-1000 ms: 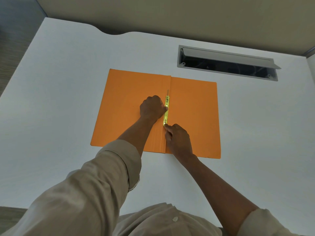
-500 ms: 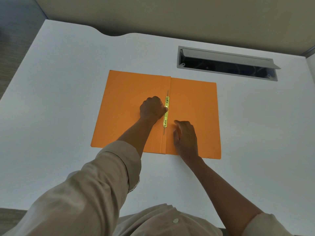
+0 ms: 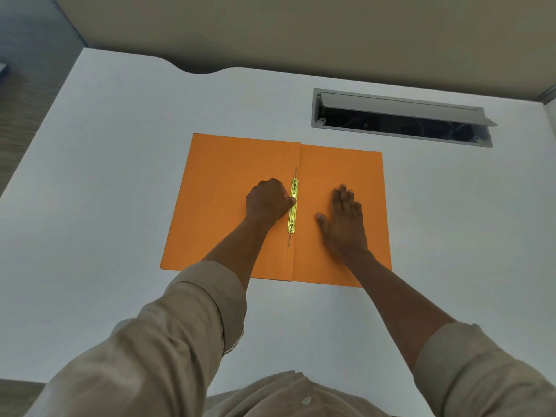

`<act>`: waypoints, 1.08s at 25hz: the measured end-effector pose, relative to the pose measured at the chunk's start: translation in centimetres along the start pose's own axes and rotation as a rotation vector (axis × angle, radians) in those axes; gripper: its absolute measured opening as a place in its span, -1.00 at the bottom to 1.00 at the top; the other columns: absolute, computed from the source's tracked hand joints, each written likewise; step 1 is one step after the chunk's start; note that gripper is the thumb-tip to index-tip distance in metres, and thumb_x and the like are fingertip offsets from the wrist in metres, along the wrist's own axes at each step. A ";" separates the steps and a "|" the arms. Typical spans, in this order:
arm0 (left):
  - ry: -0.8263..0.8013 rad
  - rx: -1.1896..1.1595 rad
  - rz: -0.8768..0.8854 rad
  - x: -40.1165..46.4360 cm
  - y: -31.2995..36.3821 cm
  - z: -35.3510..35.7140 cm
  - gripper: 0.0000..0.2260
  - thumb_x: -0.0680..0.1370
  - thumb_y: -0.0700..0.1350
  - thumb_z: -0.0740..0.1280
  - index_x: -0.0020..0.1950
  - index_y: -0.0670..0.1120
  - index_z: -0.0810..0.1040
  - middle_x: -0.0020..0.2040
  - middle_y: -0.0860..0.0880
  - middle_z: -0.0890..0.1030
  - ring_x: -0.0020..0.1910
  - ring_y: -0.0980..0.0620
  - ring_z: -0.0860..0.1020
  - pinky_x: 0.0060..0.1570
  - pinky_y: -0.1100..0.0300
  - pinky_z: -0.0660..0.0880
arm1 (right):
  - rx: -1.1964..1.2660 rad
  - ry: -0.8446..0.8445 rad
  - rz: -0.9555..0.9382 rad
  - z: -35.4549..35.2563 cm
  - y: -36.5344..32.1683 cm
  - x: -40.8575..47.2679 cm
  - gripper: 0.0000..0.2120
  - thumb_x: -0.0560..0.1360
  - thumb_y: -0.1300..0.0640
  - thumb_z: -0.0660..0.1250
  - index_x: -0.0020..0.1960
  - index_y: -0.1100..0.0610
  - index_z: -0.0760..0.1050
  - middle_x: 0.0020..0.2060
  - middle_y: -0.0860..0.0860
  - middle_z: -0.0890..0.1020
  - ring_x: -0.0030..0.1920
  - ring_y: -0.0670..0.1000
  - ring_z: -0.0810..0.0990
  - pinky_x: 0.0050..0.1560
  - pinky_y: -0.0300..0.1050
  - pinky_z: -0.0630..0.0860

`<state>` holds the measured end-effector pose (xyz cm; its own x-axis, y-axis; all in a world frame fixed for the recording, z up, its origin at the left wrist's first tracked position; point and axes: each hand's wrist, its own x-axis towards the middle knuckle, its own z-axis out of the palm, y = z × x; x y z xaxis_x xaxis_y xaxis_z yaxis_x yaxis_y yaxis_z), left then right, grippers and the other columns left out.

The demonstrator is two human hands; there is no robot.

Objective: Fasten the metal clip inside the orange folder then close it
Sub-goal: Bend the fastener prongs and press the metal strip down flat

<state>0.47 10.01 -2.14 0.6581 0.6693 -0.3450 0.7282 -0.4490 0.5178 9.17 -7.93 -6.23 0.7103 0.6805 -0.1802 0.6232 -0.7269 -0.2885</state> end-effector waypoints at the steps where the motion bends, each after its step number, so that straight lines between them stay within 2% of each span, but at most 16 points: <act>1: -0.001 0.003 -0.003 0.0 0.0 0.0 -0.83 0.43 0.09 0.45 -0.13 0.01 0.62 -0.06 0.00 0.68 -0.04 -0.07 0.62 -0.06 0.10 0.52 | -0.007 0.003 -0.003 0.1 0.1 0.0 -0.31 0.63 -0.17 0.01 0.59 0.18 -0.11 0.61 0.11 -0.07 0.60 0.13 -0.14 0.58 0.12 -0.12; 5: -0.001 0.008 -0.007 0.2 0.0 0.1 -0.83 0.43 0.09 0.45 -0.14 0.01 0.61 -0.06 0.00 0.68 -0.04 -0.07 0.62 -0.11 0.13 0.48 | -0.026 0.044 -0.025 0.7 0.3 -0.2 -0.30 0.62 -0.21 -0.05 0.60 0.16 -0.12 0.61 0.11 -0.05 0.60 0.13 -0.14 0.58 0.14 -0.10; 10: 0.013 0.011 -0.011 0.4 -0.2 0.2 -0.81 0.44 0.09 0.45 -0.10 -0.01 0.62 -0.03 -0.02 0.67 -0.02 -0.08 0.61 -0.06 0.09 0.52 | -0.031 0.066 -0.029 0.9 0.3 -0.3 -0.27 0.59 -0.27 -0.16 0.60 0.15 -0.14 0.61 0.09 -0.06 0.60 0.11 -0.15 0.59 0.12 -0.11; 17: 0.022 -0.034 -0.031 0.5 -0.3 0.4 -0.80 0.43 0.09 0.47 -0.11 -0.02 0.62 -0.06 0.01 0.67 -0.06 -0.05 0.62 -0.13 0.13 0.48 | -0.052 0.091 -0.020 1.1 0.3 -0.4 -0.32 0.62 -0.20 -0.05 0.60 0.15 -0.12 0.61 0.09 -0.03 0.60 0.11 -0.12 0.59 0.12 -0.09; 22: -0.029 -0.220 0.006 0.1 -0.7 -0.6 -0.82 0.45 0.06 0.47 -0.16 -0.05 0.66 -0.24 0.05 0.65 -0.31 0.04 0.57 -0.25 0.16 0.52 | -0.068 0.107 -0.018 1.2 0.4 -0.4 -0.33 0.63 -0.18 -0.02 0.60 0.16 -0.10 0.61 0.10 -0.01 0.60 0.12 -0.10 0.58 0.13 -0.08; 24: 0.055 -0.321 0.027 0.0 -1.5 -1.8 -0.86 0.50 -0.01 0.42 -0.13 -0.08 0.66 -0.24 0.08 0.63 -0.22 0.05 0.59 -0.20 0.20 0.43 | -0.070 0.111 -0.022 1.2 0.4 -0.4 -0.33 0.63 -0.17 -0.02 0.60 0.17 -0.08 0.61 0.11 0.00 0.60 0.12 -0.08 0.58 0.13 -0.07; 27: 0.332 -0.237 -0.102 0.0 -4.5 -4.2 -0.85 0.56 -0.06 0.31 0.06 -0.04 0.63 0.05 -0.01 0.63 0.05 -0.05 0.60 -0.05 0.17 0.41 | -0.064 0.118 -0.028 1.3 0.3 -0.4 -0.34 0.63 -0.17 -0.02 0.59 0.17 -0.07 0.60 0.11 0.01 0.60 0.13 -0.07 0.58 0.13 -0.07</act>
<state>-3.62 14.48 -1.21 0.4592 0.8751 -0.1525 0.6966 -0.2483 0.6731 8.70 -8.30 -7.48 0.7235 0.6877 -0.0599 0.6602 -0.7147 -0.2308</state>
